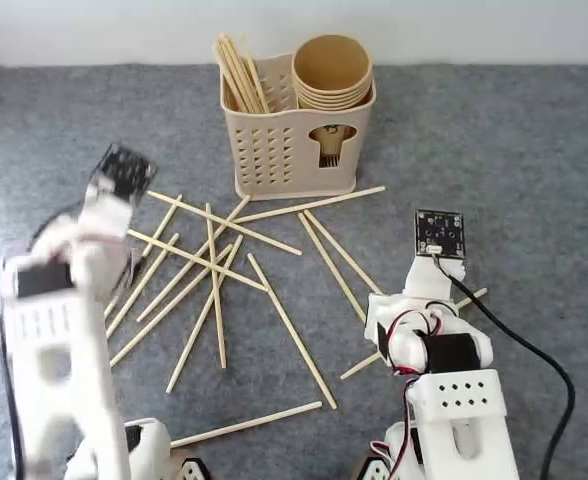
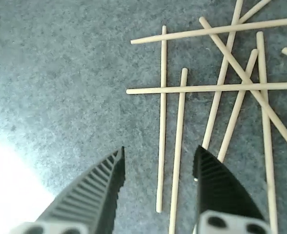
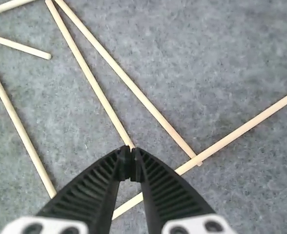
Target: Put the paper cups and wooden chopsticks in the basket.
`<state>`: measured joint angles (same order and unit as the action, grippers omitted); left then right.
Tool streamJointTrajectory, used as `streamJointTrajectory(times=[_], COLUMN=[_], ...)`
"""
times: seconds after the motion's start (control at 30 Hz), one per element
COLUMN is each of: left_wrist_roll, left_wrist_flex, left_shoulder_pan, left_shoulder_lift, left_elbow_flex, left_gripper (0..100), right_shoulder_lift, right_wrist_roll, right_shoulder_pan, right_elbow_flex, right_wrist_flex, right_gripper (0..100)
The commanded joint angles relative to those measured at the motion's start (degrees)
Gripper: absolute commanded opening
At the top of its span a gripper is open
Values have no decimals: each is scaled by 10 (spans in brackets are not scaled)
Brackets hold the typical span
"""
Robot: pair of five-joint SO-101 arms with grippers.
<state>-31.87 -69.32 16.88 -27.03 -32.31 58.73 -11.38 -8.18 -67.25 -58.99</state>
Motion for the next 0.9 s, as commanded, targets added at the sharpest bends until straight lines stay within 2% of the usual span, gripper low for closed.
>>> streamJointTrajectory(times=[0.0, 0.23, 0.5, 0.67, 0.77, 0.87], left_wrist_roll=[-13, -51, -53, -56, -98, -110], left_wrist_flex=[-33, -46, -46, -47, -77, -109], left_shoulder_pan=[-3, -2, -4, -4, -5, -18], left_shoulder_lift=[178, 421, 584, 651, 660, 662], left_elbow_flex=[152, 349, 511, 547, 547, 547], left_gripper=[280, 283, 280, 280, 279, 275], right_shoulder_lift=[9, 9, 9, 9, 9, 9], right_wrist_roll=[5, 5, 5, 5, 5, 5], right_shoulder_pan=[5, 5, 4, 4, 4, 4], right_elbow_flex=[5, 4, 4, 4, 4, 4], right_wrist_flex=[12, 12, 12, 12, 12, 12], right_gripper=[8, 8, 8, 8, 8, 8])
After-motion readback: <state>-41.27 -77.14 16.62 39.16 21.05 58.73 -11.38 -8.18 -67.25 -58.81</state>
